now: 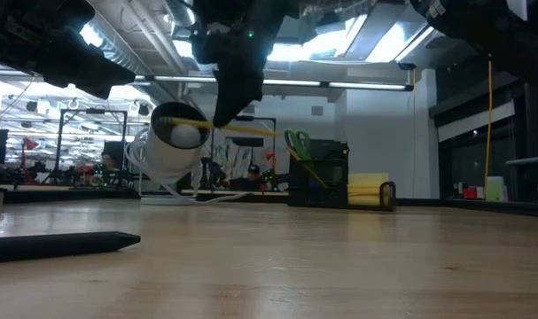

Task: Pick and place office supplies into organizer
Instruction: Put the yellow pencil into the desk organizer

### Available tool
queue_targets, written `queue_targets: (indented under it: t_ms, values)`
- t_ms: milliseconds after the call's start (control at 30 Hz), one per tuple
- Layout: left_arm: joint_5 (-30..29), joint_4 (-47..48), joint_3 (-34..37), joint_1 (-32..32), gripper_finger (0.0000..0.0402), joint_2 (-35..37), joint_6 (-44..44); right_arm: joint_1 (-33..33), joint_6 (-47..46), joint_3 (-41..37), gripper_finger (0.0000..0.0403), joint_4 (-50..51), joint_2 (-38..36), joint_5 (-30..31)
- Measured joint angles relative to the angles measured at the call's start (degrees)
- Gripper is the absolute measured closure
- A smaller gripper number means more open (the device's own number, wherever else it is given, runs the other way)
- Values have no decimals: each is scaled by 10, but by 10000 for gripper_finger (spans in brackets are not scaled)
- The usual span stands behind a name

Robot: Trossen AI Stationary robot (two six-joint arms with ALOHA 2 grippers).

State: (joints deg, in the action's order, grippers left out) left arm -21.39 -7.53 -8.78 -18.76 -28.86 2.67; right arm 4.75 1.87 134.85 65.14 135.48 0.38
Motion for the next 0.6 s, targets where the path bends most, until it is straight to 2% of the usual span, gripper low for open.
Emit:
queue_targets:
  t_ms: [600]
  values:
    - [-8,0,0,0,400,0,-5,21,1,0,379,34,-54,2]
